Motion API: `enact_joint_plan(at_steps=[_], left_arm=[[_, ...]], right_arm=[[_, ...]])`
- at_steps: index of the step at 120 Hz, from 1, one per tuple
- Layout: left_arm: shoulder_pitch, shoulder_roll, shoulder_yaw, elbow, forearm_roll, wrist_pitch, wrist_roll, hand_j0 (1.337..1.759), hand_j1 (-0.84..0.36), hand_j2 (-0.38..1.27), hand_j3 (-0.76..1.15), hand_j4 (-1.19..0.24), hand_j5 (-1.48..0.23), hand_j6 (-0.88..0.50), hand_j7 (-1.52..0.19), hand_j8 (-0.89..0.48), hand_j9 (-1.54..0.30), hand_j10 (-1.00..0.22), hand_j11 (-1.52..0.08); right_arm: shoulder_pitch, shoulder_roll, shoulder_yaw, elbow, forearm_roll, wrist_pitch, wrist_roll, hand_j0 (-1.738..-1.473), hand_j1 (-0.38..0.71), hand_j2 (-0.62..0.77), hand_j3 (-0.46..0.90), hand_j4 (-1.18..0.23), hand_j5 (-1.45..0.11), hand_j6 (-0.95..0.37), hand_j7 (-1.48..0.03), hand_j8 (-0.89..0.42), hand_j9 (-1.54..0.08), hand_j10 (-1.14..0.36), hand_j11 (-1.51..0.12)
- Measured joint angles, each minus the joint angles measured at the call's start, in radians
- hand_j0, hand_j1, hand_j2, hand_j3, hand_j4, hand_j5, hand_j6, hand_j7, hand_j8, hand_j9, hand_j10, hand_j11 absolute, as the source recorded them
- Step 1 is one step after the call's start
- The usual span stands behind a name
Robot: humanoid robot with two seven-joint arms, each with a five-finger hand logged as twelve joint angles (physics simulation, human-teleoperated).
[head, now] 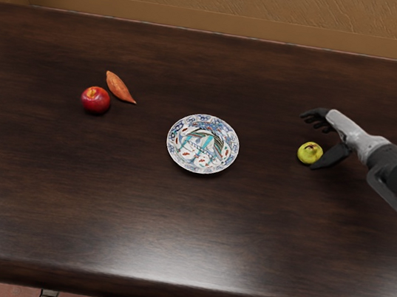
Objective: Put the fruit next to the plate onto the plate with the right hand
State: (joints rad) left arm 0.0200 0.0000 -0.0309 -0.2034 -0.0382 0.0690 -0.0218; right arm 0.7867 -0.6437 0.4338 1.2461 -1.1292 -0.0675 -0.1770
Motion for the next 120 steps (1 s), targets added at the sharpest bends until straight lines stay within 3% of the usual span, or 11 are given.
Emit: enact_joint_plan(at_steps=[62, 71, 97, 120], left_arm=[[0.0, 0.0, 0.0, 0.0, 0.0, 0.0, 0.0, 1.658, 0.35, 0.0, 0.0, 0.0, 0.0, 0.0, 0.0, 0.0, 0.0, 0.0, 0.0], [0.0, 0.0, 0.0, 0.0, 0.0, 0.0, 0.0, 1.658, 0.35, 0.0, 0.0, 0.0, 0.0, 0.0, 0.0, 0.0, 0.0, 0.0, 0.0], [0.0, 0.0, 0.0, 0.0, 0.0, 0.0, 0.0, 1.658, 0.35, 0.0, 0.0, 0.0, 0.0, 0.0, 0.0, 0.0, 0.0, 0.0, 0.0], [0.0, 0.0, 0.0, 0.0, 0.0, 0.0, 0.0, 1.658, 0.35, 0.0, 0.0, 0.0, 0.0, 0.0, 0.0, 0.0, 0.0, 0.0, 0.0]], right_arm=[[-0.017, 0.037, -0.045, -0.02, 0.003, -0.068, 0.01, -1.658, 0.2, -0.09, 0.0, -0.46, -0.6, -0.46, -0.6, -0.46, -0.6, -0.46, -0.6], [-0.017, 0.037, -0.048, -0.02, 0.006, -0.068, 0.009, -1.658, 0.24, -0.07, 0.0, -0.5, -0.63, -0.5, -0.64, -0.44, -0.64, -0.49, -0.64], [-0.018, 0.039, -0.055, -0.02, 0.01, -0.067, 0.003, -1.655, 0.34, -0.01, 0.0, -0.58, -0.72, -0.58, -0.73, -0.31, -0.75, -0.38, -0.76], [-0.016, 0.039, -0.053, -0.02, 0.016, -0.063, -0.003, -1.65, 0.35, 0.03, 0.0, -0.61, -0.82, -0.53, -0.8, -0.27, -0.83, -0.34, -0.85]])
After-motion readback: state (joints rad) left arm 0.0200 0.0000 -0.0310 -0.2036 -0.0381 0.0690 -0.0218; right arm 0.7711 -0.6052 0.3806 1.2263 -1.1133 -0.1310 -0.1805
